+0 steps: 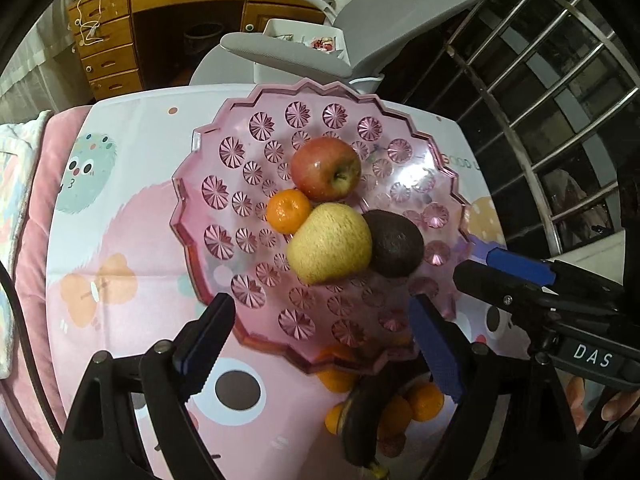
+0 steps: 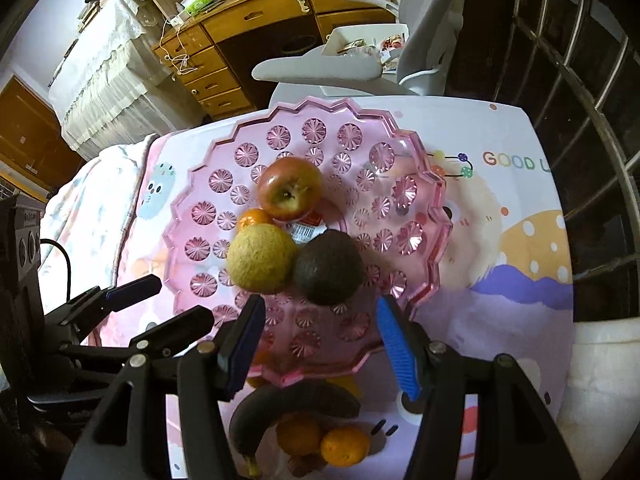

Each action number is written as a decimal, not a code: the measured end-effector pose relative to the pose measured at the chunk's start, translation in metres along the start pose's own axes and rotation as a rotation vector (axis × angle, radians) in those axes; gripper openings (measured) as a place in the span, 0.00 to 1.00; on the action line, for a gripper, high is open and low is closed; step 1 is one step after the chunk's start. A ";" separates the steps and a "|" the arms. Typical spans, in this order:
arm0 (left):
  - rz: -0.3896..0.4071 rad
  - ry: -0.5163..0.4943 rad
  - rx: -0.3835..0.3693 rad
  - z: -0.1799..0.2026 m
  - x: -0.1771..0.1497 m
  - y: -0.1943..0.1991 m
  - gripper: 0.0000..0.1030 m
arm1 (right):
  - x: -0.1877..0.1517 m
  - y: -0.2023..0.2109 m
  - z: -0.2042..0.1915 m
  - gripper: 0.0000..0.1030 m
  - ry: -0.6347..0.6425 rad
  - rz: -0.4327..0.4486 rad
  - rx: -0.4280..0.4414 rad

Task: Organize fruits
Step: 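Lower the pear and avocado into the pink bowl and open both tools, then withdraw both tools from the bowl, then move the left tool to the dark banana while the right tool approaches a mandarin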

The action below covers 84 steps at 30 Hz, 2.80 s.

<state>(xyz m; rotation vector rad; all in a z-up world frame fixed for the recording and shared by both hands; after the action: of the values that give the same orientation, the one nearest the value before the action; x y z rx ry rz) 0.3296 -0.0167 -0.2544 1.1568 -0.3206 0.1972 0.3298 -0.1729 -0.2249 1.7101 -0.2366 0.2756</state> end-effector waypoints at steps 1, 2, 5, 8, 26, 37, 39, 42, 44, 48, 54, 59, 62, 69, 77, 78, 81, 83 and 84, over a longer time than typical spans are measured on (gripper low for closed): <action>0.003 0.000 -0.004 0.001 -0.002 0.002 0.85 | -0.003 0.003 -0.001 0.57 -0.001 0.001 -0.004; 0.007 -0.001 -0.007 0.001 -0.006 0.006 0.85 | -0.006 0.006 -0.003 0.57 -0.002 0.003 -0.008; 0.014 -0.007 -0.014 0.002 -0.018 0.018 0.85 | -0.017 0.015 -0.009 0.57 -0.002 0.008 -0.015; 0.014 -0.011 -0.023 0.000 -0.033 0.029 0.85 | -0.030 0.024 -0.016 0.57 -0.001 0.011 -0.025; 0.044 -0.140 -0.072 -0.009 -0.149 0.114 0.85 | -0.156 0.084 -0.055 0.57 -0.139 0.115 -0.102; -0.023 -0.139 -0.087 -0.016 -0.196 0.122 0.85 | -0.233 0.087 -0.066 0.57 -0.193 0.137 -0.134; -0.029 -0.144 -0.086 -0.014 -0.199 0.121 0.85 | -0.241 0.088 -0.066 0.57 -0.186 0.141 -0.133; -0.042 -0.144 -0.077 -0.008 -0.199 0.117 0.85 | -0.247 0.086 -0.062 0.57 -0.166 0.146 -0.133; -0.051 -0.135 -0.066 -0.004 -0.197 0.111 0.85 | -0.250 0.085 -0.059 0.57 -0.146 0.144 -0.141; -0.062 -0.105 -0.044 0.007 -0.188 0.101 0.85 | -0.250 0.082 -0.047 0.57 -0.075 0.138 -0.145; -0.067 -0.053 -0.009 0.027 -0.169 0.080 0.85 | -0.240 0.074 -0.022 0.57 0.082 0.121 -0.165; -0.071 -0.005 0.052 0.041 -0.151 0.060 0.85 | -0.226 0.062 0.001 0.57 0.199 0.104 -0.166; -0.071 0.022 0.079 0.044 -0.142 0.053 0.85 | -0.217 0.055 0.010 0.57 0.272 0.103 -0.165; -0.096 0.057 0.152 0.047 -0.125 0.030 0.85 | -0.201 0.035 0.012 0.57 0.475 0.119 -0.148; -0.144 0.110 0.206 0.037 -0.118 -0.004 0.85 | -0.198 0.003 0.009 0.57 0.656 0.133 -0.128; -0.151 0.119 0.215 0.034 -0.118 -0.009 0.85 | -0.197 0.000 0.009 0.57 0.664 0.134 -0.120; -0.158 0.147 0.240 0.026 -0.117 -0.020 0.85 | -0.195 -0.010 0.010 0.57 0.682 0.137 -0.104; -0.164 0.161 0.239 0.023 -0.116 -0.026 0.85 | -0.192 -0.016 0.010 0.57 0.694 0.142 -0.097; -0.168 0.166 0.242 0.021 -0.116 -0.030 0.85 | -0.191 -0.019 0.010 0.57 0.705 0.149 -0.092</action>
<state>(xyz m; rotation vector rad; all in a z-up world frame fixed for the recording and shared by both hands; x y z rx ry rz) 0.2277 -0.0467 -0.3130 1.3905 -0.0519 0.1862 0.1549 -0.1795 -0.3046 1.4102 0.1446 0.9364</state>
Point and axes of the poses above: each gripper's, at about its wrist camera, not at the fingertips, and y roughly against the way its jaws point, z to its right, x to its top, the point moved 8 cm from there along -y, roughly the way its jaws point, and after that the axes turned 4 degrees about -x, right-handed, at the moved point
